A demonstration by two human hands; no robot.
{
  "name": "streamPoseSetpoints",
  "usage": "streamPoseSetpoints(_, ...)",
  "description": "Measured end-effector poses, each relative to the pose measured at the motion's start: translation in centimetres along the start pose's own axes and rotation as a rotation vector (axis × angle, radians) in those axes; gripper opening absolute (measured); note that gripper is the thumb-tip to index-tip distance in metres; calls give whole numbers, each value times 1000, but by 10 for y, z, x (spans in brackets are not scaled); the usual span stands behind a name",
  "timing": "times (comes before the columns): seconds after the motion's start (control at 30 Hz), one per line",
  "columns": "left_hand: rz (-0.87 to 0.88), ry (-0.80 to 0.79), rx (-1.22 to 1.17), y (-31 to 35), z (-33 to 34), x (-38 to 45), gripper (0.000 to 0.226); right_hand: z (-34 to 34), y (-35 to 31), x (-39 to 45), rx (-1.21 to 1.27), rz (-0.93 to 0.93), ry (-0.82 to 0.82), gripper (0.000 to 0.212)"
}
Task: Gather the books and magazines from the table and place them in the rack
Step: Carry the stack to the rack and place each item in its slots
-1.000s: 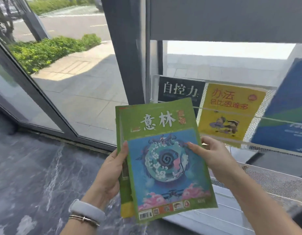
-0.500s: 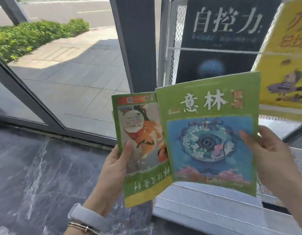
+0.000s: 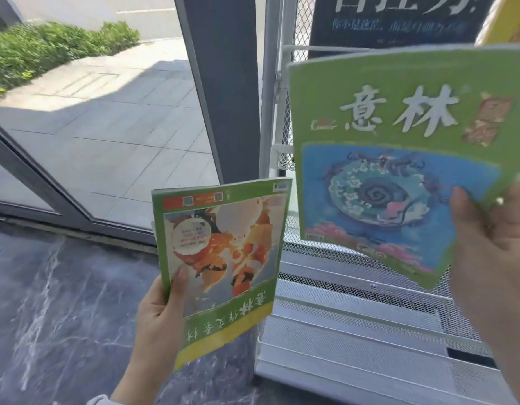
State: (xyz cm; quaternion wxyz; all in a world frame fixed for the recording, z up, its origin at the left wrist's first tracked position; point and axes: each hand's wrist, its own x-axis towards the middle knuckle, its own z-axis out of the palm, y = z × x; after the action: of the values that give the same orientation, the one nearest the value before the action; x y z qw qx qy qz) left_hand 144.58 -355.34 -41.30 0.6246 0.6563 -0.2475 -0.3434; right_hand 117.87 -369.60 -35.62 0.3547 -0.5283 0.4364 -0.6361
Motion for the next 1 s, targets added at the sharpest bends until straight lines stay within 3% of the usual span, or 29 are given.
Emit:
streamPoseSetpoints(0.1,-7,66,20,-3,-8,-6,19,9,16,-22,19,10,-48,22)
streamPoseSetpoints(0.37,-49,80,-4,-10,-27,-13,21,27,31,-19,87,104,-106,20)
streamPoseSetpoints(0.47,-58,90,-26,-11,-31,-13,39,34,31,-13,81,131,-172,16)
streamPoseSetpoints(0.53,-73,94,-21,-13,-35,-14,36,38,39,-16,15,148,-211,8)
streamPoseSetpoints(0.67,-88,107,6,-16,-37,-17,25,35,62,-27,-84,159,-187,11)
streamPoseSetpoints(0.8,-96,112,-22,-15,-35,-20,22,25,78,-38,-115,216,-127,1)
streamPoseSetpoints(0.9,-78,72,-45,-17,-33,-22,58,13,93,-46,-284,204,-139,6)
streamPoseSetpoints(1.0,-94,68,-61,-19,-29,-22,61,1,99,-47,-431,231,-103,12)
